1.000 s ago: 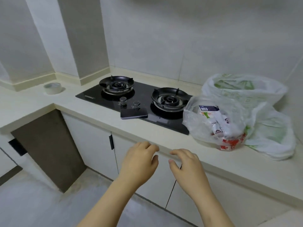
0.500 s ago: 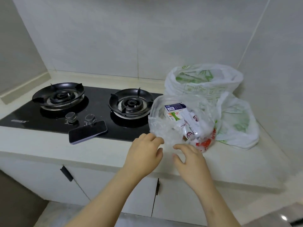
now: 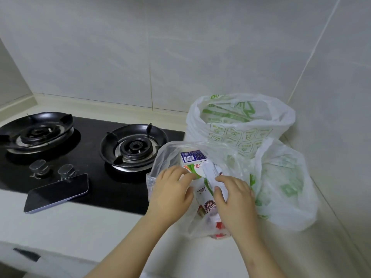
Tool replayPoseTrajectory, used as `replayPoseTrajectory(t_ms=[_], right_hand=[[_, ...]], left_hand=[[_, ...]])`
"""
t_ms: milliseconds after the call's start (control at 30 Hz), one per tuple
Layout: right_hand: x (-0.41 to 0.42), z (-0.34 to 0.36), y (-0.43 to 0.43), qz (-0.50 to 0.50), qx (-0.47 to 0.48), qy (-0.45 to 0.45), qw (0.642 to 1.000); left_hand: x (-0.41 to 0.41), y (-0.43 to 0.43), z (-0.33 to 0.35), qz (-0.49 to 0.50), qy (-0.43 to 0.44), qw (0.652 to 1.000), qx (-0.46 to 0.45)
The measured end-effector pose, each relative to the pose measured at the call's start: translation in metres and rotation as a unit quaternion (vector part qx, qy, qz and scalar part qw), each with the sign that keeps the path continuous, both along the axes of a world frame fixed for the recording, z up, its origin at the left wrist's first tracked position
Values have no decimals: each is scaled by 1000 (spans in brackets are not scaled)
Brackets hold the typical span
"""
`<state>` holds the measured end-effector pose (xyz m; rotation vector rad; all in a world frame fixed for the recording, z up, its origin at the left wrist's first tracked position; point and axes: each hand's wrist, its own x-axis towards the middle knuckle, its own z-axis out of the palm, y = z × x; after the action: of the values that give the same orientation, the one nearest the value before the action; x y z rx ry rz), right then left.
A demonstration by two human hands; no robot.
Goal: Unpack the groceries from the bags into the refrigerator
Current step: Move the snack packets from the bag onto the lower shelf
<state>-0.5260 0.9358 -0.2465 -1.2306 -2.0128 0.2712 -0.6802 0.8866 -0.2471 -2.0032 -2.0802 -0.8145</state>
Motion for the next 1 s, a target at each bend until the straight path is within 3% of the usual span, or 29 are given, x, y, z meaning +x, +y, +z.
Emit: replayPoseTrajectory(t_ms=[200, 333, 433, 567, 733, 1000], right_hand=[[2, -6, 31, -39, 85, -95, 991], [-3, 0, 46, -40, 48, -159, 985], [-10, 1, 57, -21, -32, -241, 970], [-15, -9, 68, 22, -129, -314, 940], [-15, -25, 77, 38, -169, -307, 936], [7, -30, 95, -24, -158, -307, 938]], left_hand=[[-1, 23, -5, 70, 53, 995, 56], [-5, 39, 3, 111, 67, 990, 60], [-10, 55, 3, 115, 80, 990, 9], [-16, 75, -8, 93, 79, 984, -126], [-13, 90, -30, 72, 52, 971, -224], [-12, 93, -51, -20, -43, 963, -264]])
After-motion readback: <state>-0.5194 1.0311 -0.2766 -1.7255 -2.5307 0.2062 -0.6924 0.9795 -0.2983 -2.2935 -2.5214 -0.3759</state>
